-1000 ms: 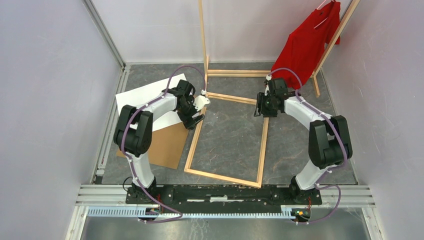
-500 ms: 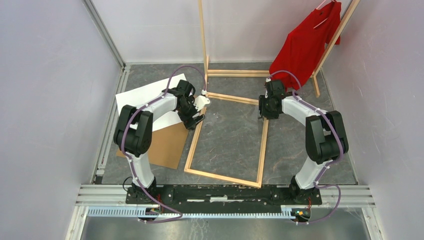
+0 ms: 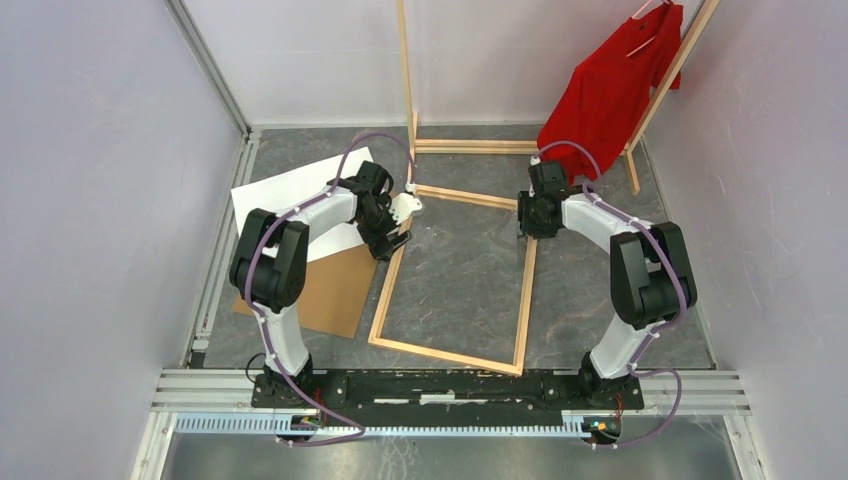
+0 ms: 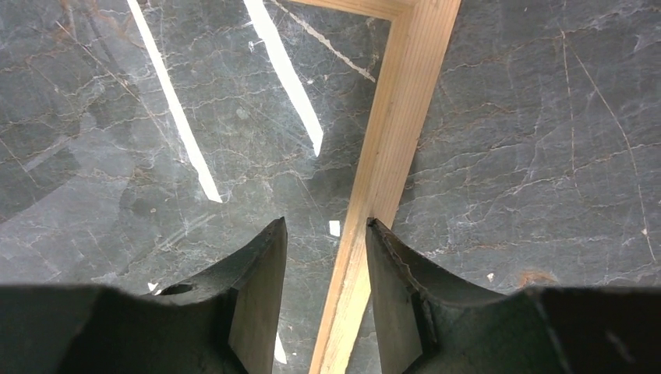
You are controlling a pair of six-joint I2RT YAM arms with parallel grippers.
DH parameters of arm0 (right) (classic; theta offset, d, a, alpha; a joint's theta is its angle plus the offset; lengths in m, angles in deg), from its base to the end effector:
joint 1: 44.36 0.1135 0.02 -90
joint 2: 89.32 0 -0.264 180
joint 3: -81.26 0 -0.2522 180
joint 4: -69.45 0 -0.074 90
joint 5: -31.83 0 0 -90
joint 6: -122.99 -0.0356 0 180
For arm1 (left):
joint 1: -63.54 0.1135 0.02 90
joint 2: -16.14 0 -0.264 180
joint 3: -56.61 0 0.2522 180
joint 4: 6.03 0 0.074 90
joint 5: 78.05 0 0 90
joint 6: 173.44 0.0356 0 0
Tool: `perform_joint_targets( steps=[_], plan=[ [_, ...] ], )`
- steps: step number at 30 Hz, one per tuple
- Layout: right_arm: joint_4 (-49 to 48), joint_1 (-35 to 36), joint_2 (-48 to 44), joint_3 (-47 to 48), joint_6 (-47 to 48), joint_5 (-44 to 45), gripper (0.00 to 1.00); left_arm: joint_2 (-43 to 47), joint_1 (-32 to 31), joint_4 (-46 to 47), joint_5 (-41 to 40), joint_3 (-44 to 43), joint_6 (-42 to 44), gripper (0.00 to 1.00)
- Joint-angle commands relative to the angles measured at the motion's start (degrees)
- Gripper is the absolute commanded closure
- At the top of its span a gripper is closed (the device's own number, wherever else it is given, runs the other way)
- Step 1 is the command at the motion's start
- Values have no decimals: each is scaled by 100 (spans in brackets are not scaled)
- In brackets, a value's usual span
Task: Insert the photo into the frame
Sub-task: Move the photo to the center of the board.
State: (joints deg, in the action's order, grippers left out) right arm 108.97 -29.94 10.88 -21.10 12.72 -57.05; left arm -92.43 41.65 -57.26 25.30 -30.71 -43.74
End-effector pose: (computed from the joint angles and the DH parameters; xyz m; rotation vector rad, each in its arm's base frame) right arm 0.3401 0.0867 0.1797 0.1425 2.6617 0.1727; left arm 0.3420 -0.1463 0.1687 1.4734 2.3737 -0.2563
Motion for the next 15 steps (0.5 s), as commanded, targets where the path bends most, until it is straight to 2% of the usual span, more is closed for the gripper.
perform_joint_targets(
  steps=[1, 7, 15],
  plan=[
    [-266, 260, 367, -274, -187, -281, 53, -75, -100, 199, 244, -59, -140, 0],
    [-347, 381, 395, -252, -228, -244, 55, -46, -105, 214, 204, -8, -113, 0],
    [-781, 399, 292, -480, -422, -732, 62, 1, -104, 226, 186, 41, -106, 0]
  ],
)
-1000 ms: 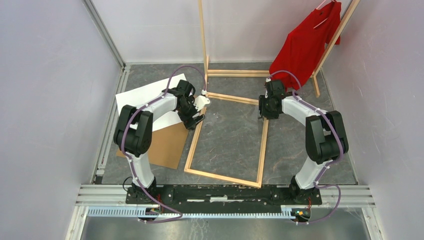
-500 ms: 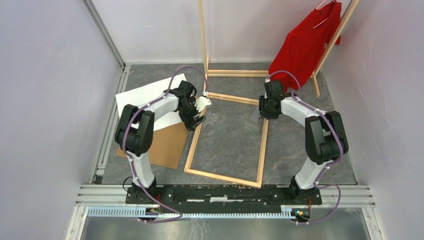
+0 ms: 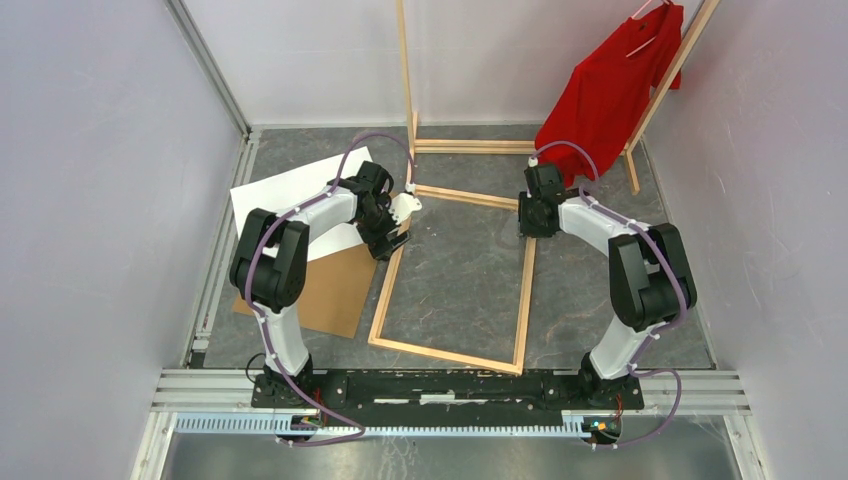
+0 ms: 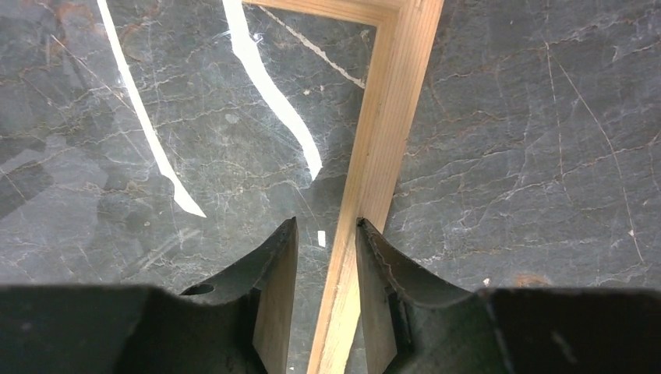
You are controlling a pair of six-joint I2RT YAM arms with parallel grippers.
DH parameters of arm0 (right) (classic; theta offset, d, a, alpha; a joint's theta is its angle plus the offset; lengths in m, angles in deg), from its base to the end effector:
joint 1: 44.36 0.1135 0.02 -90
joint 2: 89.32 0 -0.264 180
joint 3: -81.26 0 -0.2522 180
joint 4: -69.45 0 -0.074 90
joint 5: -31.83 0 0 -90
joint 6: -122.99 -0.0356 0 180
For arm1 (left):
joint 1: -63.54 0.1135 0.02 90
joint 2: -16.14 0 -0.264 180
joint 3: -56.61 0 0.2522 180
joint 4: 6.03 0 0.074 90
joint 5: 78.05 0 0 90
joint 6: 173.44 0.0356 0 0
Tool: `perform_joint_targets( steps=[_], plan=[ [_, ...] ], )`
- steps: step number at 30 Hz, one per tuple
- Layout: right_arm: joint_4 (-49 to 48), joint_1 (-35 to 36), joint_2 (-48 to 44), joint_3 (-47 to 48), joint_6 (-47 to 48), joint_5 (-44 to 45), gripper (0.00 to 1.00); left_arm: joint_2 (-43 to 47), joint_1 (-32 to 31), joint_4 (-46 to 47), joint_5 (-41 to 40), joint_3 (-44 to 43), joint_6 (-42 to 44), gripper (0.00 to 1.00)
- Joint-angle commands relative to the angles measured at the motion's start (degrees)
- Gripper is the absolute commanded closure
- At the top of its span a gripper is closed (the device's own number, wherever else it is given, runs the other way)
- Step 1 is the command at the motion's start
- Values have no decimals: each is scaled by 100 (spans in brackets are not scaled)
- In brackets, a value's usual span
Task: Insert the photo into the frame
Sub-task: Move the photo to the center of the board.
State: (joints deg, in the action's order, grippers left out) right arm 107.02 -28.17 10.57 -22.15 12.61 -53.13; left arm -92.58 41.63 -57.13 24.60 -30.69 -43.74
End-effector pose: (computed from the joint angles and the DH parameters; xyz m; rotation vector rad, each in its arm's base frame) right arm 0.3372 0.0947 0.1782 0.1262 2.6272 0.1045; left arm 0.3424 -0.1461 0.1677 1.4735 2.3782 -0.2398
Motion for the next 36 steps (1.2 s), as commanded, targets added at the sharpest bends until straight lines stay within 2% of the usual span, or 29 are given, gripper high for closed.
perform_joint_targets(
  steps=[1, 10, 17, 23, 28, 36],
  plan=[
    [-624, 228, 312, -393, -433, -1196, 63, 16, -103, 215, 252, 35, -99, 0],
    [-772, 208, 318, -542, -496, -1435, 65, 37, -103, 251, 250, 109, -77, 0],
    [-1480, -31, 41, -1122, -925, -2465, 65, 34, -99, 253, 267, 128, -86, 0],
    [-1544, -138, -348, -1264, -1017, -2732, 65, 33, -103, 254, 258, 121, -77, 0],
    [-1160, -151, -673, -1121, -716, -2350, 63, 83, -96, 253, 180, 137, -72, 0],
    [121, -113, -1446, -1058, 21, -1420, 60, 133, -37, 176, 92, 121, -44, 0]
  ],
)
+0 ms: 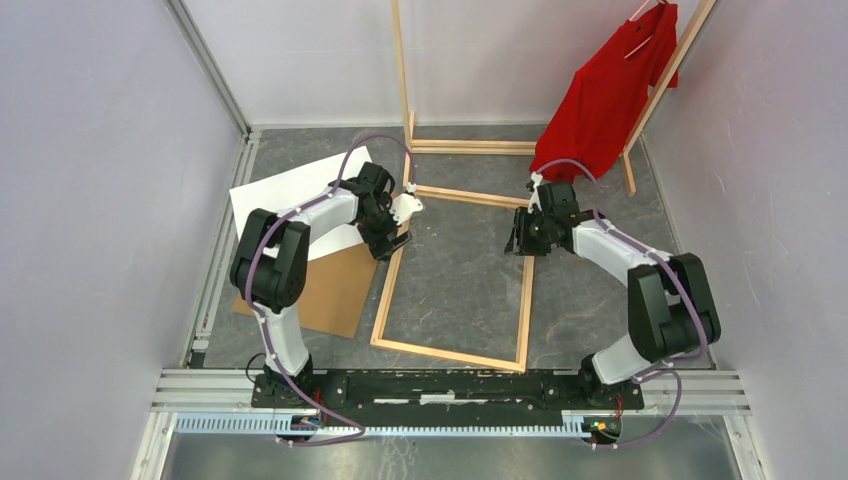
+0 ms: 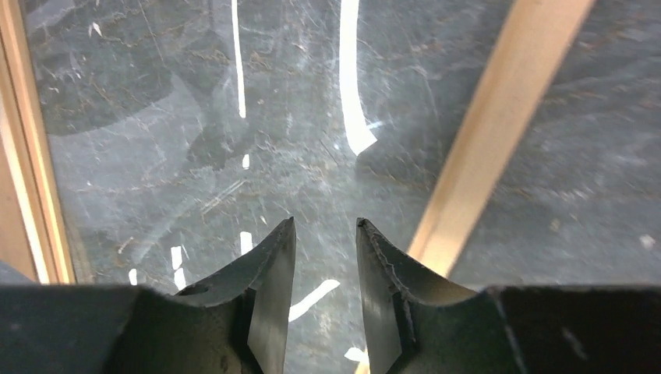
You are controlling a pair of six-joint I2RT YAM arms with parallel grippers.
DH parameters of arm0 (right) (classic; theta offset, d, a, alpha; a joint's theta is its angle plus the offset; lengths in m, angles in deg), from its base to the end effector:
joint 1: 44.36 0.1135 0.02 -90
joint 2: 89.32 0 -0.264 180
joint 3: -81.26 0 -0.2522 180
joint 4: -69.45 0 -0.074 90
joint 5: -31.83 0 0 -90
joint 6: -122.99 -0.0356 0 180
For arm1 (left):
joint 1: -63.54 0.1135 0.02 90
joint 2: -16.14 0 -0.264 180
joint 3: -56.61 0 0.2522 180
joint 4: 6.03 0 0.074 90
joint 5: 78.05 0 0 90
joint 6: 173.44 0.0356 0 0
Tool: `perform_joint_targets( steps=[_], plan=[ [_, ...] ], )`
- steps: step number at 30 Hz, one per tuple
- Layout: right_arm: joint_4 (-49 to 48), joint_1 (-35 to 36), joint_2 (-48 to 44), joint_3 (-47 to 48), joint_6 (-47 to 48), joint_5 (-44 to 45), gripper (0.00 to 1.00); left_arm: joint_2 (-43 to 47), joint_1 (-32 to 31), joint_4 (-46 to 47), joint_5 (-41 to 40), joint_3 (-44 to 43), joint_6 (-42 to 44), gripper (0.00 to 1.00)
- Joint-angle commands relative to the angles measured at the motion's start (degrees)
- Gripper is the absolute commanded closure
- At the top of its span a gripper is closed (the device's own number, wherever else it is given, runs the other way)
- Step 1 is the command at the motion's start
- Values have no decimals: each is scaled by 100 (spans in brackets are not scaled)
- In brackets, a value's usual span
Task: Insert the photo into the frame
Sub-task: Move the photo to the center of the board.
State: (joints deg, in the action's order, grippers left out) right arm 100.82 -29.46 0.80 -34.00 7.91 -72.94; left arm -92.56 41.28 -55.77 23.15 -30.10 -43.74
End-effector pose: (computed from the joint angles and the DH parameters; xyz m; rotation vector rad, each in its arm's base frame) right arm 0.2952 0.0879 0.1787 0.1315 2.6205 0.5870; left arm 0.3422 -0.1476 0.1657 1.4742 2.3699 -0.2024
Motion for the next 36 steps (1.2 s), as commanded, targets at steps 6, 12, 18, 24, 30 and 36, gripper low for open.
perform_joint_targets(
  steps=[6, 12, 18, 24, 30, 36],
  plan=[
    [1426, 264, -1077, -405, 757, 916, 65, 146, 10, -50, 245, 13, -6, 0],
    [1892, 678, -1585, -575, 830, 1159, 72, 123, 10, -88, 237, -36, 3, 0],
    [2151, 1024, -1804, -746, 740, 1117, 78, 113, 8, -104, 242, -46, -6, 0],
    [2253, 1517, -1961, -1214, 510, 955, 81, 113, 11, -102, 227, -36, -7, 0],
    [2418, 2011, -2003, -1227, 383, 935, 81, 115, 8, -106, 229, -24, -9, 0],
    [2530, 2336, -1965, -1218, 322, 961, 82, 113, 10, -96, 240, 6, -16, 0]
  ],
)
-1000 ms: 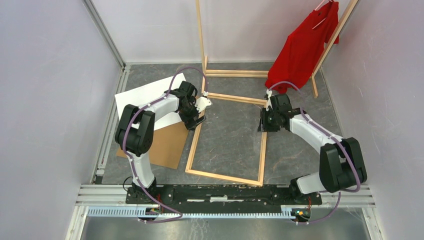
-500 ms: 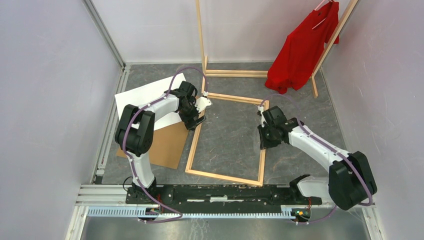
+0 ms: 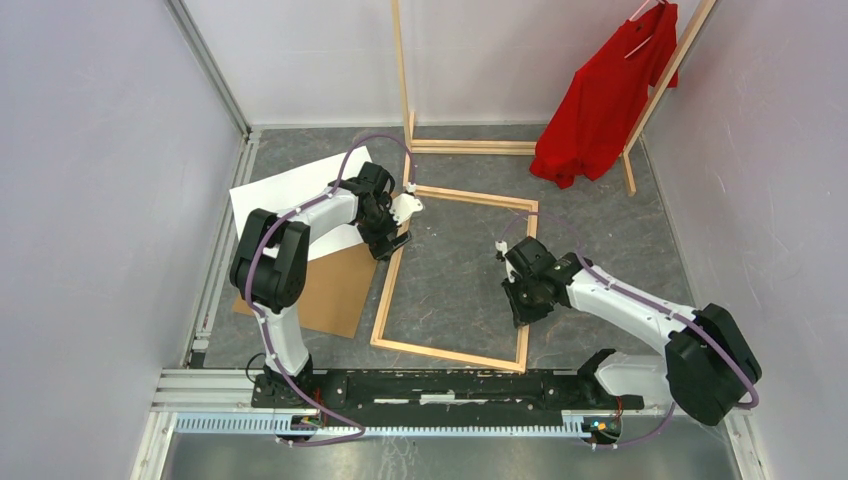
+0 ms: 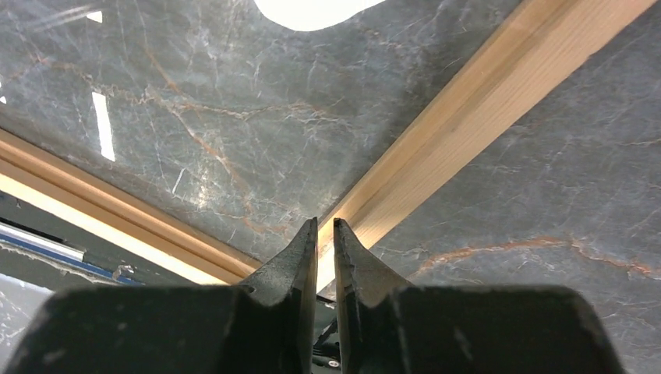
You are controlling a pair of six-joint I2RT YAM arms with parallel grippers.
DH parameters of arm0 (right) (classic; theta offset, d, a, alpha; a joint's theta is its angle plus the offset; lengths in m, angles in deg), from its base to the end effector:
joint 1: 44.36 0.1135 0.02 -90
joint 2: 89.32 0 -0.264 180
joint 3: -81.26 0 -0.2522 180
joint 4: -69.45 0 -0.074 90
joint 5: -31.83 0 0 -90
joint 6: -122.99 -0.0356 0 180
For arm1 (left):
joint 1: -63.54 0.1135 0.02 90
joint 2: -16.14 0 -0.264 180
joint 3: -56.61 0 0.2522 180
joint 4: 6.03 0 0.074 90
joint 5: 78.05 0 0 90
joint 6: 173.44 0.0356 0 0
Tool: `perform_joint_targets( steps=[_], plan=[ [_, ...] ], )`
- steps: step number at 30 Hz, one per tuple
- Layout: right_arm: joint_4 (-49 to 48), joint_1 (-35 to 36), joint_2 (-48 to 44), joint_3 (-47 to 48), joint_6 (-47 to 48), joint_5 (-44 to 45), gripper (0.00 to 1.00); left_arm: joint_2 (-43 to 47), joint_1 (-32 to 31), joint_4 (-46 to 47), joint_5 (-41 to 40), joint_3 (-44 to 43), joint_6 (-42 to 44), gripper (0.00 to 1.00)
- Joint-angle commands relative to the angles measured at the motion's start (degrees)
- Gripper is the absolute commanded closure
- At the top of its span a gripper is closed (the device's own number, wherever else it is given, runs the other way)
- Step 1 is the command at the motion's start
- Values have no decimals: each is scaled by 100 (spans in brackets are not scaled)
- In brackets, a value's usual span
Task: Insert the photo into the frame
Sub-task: Move the photo to the center of the board.
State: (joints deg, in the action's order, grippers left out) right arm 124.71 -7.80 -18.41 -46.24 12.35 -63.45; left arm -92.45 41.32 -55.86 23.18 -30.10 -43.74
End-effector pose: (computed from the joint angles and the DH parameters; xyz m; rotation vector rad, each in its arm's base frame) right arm 0.1617 0.1240 0.1783 -0.4233 2.8876 0.3186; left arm 0.3421 -0.1472 0.1663 1.4732 2.3699 -0.2029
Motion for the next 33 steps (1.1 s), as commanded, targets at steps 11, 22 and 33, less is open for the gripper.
perform_joint_targets(
  steps=[11, 22, 33],
  plan=[
    [153, 471, -21, -341, -255, -51, 82, 128, -2, -85, 274, 26, -42, 0],
    [238, 283, -217, 633, -293, 43, 55, 194, -4, -92, 238, 70, -19, 0],
    [-375, -1550, -1259, 44, -78, -193, 41, 321, -6, -128, 271, 38, -26, 0]
  ],
)
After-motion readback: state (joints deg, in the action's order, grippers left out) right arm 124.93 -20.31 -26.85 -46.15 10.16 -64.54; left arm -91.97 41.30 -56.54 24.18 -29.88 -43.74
